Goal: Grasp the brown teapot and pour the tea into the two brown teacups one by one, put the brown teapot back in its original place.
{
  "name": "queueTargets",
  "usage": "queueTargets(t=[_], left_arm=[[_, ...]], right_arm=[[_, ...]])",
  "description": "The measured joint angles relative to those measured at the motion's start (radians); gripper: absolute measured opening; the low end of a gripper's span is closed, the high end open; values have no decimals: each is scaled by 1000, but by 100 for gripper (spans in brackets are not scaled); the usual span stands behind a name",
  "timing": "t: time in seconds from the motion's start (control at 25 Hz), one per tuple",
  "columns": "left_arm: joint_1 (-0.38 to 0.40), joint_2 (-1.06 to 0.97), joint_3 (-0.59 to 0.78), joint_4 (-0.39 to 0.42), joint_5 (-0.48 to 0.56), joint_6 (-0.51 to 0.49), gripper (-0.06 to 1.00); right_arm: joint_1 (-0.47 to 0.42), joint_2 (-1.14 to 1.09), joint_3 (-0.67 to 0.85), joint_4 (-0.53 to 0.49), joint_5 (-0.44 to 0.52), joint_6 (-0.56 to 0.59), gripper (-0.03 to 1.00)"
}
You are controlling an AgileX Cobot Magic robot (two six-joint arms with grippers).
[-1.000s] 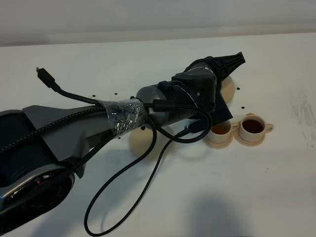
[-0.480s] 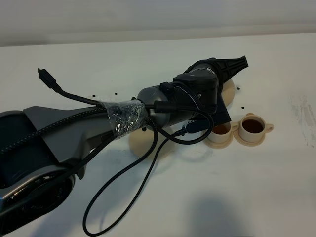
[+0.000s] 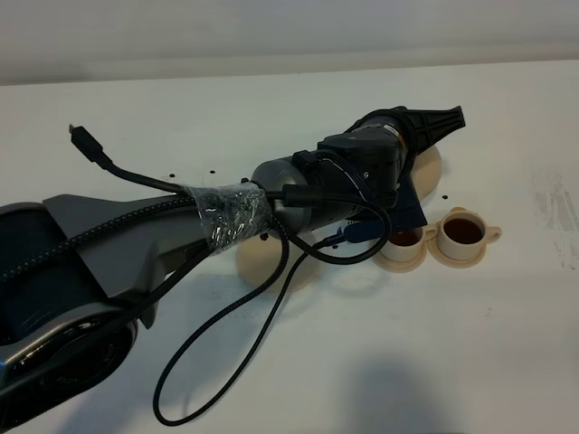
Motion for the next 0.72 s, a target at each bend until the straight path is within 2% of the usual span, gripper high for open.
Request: queueTargets(t=[0.36,0.72], left_arm=[[0,0,0,37,-22,3,8],[0,0,0,39,-25,10,8]], right_arm=[[0,0,0,0,0,-1,20],[0,0,0,0,0,-1,20]])
